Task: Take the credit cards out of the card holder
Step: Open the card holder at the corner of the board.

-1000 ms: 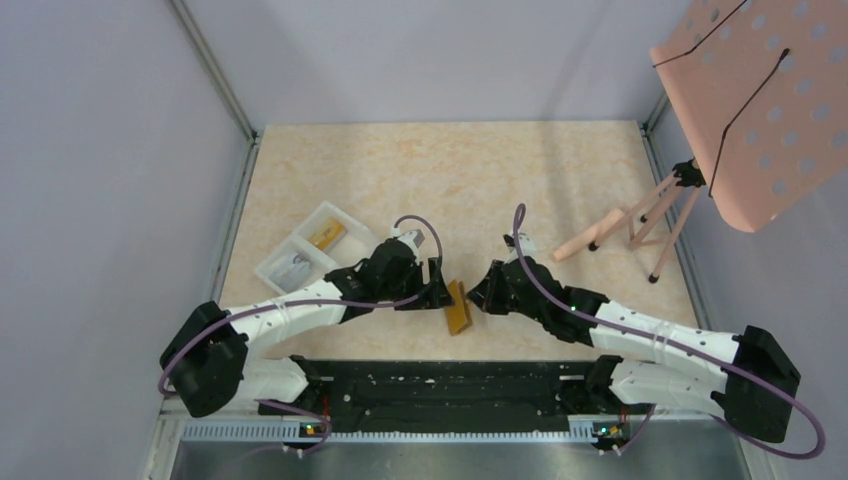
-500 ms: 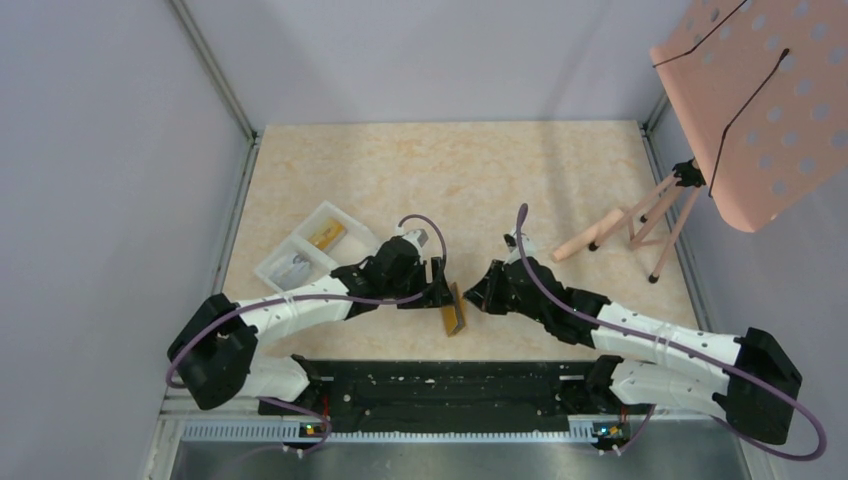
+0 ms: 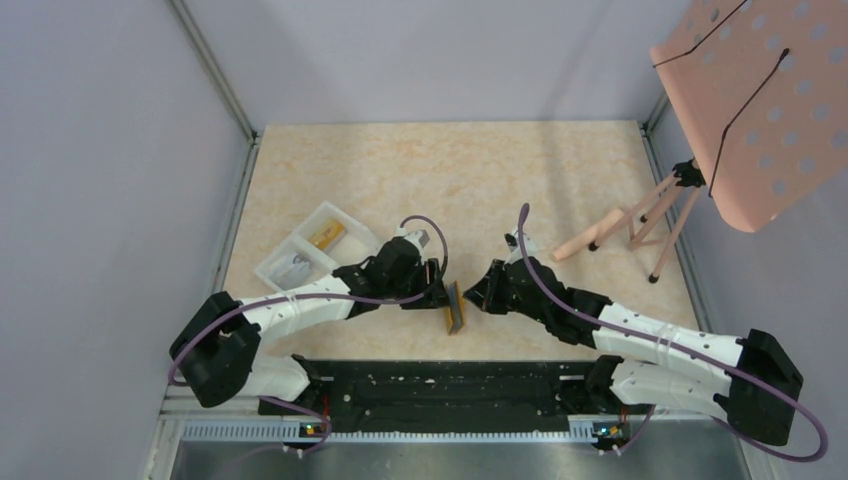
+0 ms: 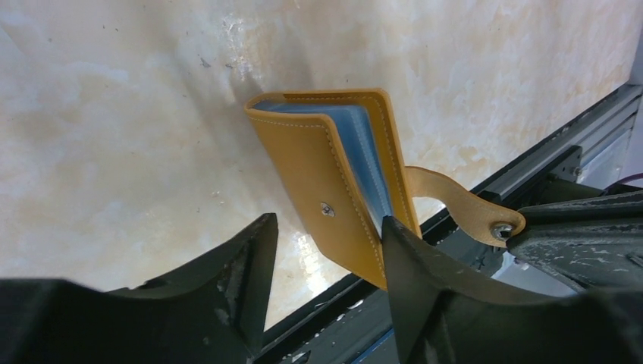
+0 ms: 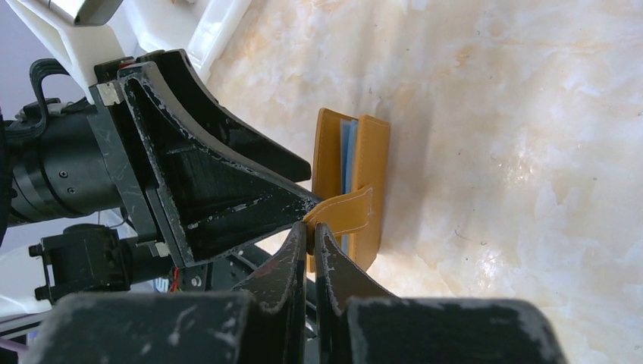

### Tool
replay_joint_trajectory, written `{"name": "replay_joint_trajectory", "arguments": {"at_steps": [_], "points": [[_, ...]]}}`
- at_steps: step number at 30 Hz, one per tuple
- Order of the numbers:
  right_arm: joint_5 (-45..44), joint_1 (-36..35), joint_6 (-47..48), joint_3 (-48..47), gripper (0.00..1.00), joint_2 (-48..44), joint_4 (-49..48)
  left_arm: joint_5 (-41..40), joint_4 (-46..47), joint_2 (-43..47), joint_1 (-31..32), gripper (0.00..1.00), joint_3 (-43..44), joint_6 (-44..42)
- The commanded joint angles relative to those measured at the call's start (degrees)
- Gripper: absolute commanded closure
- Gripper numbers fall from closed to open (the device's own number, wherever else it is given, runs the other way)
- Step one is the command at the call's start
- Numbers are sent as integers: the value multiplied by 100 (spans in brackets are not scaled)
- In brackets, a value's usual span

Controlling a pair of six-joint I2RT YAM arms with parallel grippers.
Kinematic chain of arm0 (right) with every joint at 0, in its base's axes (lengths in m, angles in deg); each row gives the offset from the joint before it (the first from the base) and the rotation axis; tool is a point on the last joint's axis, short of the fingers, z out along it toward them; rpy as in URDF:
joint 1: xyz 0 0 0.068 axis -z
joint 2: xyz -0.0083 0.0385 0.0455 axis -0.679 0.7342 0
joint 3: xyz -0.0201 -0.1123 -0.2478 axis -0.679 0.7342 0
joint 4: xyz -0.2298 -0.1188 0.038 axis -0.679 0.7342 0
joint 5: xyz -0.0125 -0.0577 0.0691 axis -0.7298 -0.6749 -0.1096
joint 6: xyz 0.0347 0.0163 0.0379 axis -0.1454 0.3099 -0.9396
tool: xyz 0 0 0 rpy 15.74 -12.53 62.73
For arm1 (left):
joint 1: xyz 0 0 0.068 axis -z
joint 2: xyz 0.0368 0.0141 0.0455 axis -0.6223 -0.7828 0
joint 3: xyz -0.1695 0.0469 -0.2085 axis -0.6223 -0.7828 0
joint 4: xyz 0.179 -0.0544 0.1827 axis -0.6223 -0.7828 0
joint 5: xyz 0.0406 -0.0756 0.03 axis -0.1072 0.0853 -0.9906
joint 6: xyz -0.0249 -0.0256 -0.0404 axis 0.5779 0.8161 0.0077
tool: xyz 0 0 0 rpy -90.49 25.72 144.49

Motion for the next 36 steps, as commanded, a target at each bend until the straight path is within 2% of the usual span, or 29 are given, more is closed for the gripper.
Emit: {"name": "replay_joint_trajectory", "arguments": {"at_steps": [1,5,7,10,14,18,24,29,36], "points": [[-36,-61,-38,51,100,-85,-226,-27,143,-47,28,47,191,-103],[-404,-66,14,-3,99,-147,267,-45,22,-44,28,65,204,-142],[-620,-63,75,-90,87,-207,592,-51,12,-21,29,74,156,-179],[-789,-66,198,-318,74,-338,1070,-6,24,8,33,88,99,-241],[-744,-61,441,-729,67,-432,1467,75,50,7,31,100,67,-284],[-392,-61,567,-832,67,-360,1304,51,38,-6,28,100,27,-269],[-71,-64,508,-481,67,-6,761,-100,10,56,28,100,-115,-243],[62,111,551,-207,49,380,592,-195,-42,30,28,100,-221,-273],[438,317,365,261,49,547,191,-282,-102,75,29,100,-365,-273]]}}
